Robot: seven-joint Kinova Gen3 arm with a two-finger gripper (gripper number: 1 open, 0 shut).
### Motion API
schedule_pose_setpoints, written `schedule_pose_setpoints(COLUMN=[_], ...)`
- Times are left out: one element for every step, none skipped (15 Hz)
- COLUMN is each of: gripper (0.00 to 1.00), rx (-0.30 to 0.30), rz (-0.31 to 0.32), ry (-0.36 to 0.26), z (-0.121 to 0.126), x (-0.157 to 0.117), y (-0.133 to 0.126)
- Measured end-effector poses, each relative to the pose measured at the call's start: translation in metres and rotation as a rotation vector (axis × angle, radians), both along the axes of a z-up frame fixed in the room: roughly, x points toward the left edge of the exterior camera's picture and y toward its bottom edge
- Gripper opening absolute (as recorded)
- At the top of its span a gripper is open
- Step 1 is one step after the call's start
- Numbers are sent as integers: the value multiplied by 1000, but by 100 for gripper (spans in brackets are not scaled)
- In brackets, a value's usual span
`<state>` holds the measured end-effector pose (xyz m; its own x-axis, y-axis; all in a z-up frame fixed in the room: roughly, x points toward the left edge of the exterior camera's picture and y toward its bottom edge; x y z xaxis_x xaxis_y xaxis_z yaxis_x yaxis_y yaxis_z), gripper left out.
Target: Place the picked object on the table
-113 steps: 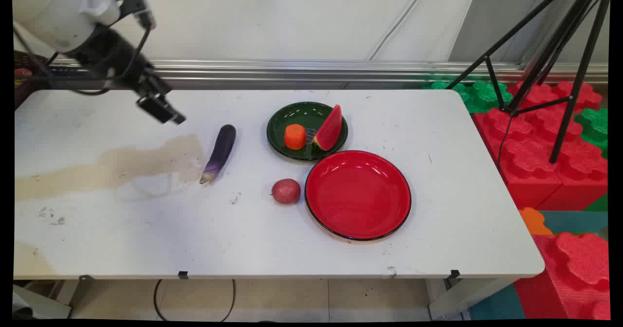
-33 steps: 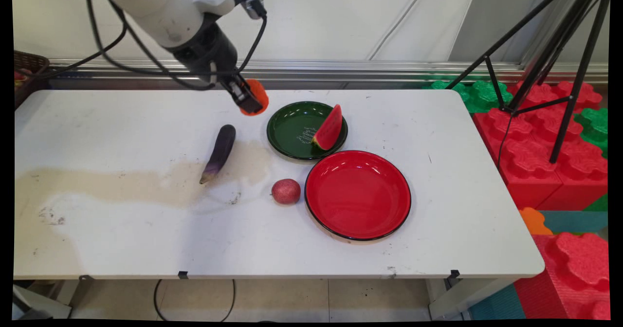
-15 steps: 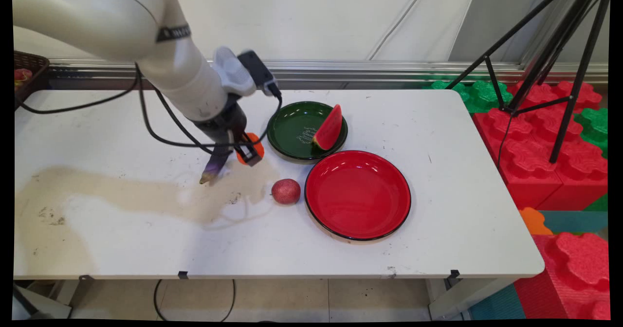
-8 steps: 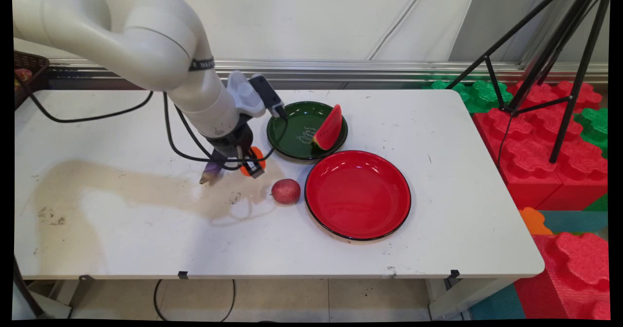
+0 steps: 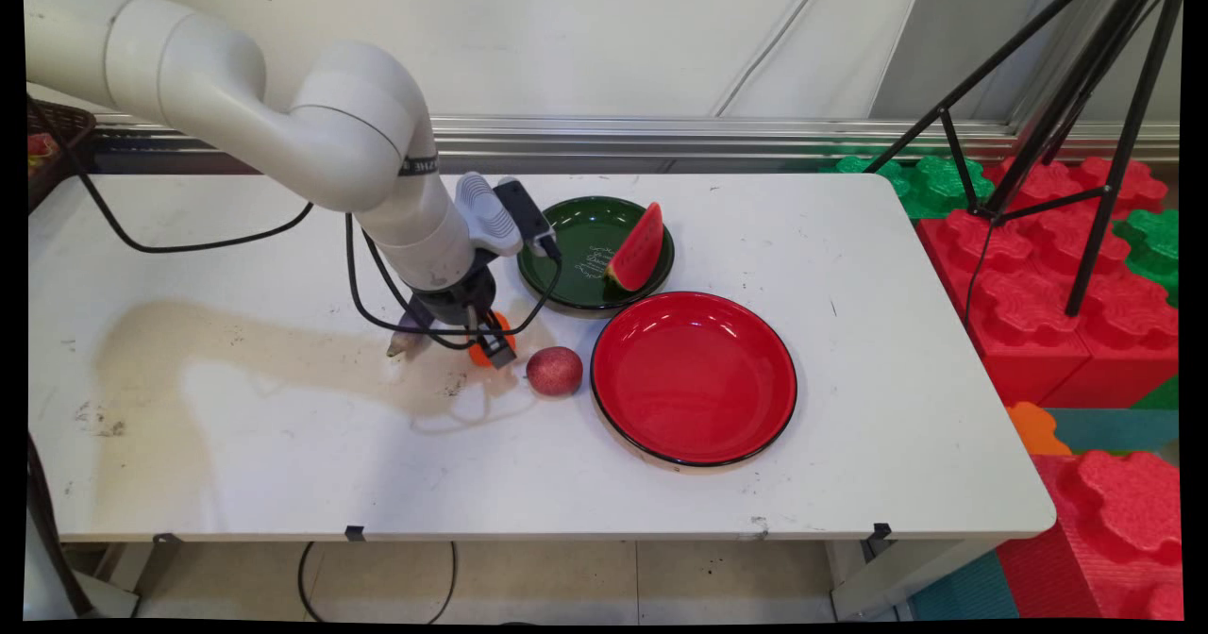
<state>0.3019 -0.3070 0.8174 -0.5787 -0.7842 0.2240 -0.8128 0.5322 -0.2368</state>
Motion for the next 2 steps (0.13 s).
schedule_pose_setpoints(gripper=[100,100], rx=[1,1], rz=[-4,-8], ry=[-1,0], z=[-2,-3], x=[0,1], y=[-1,-2])
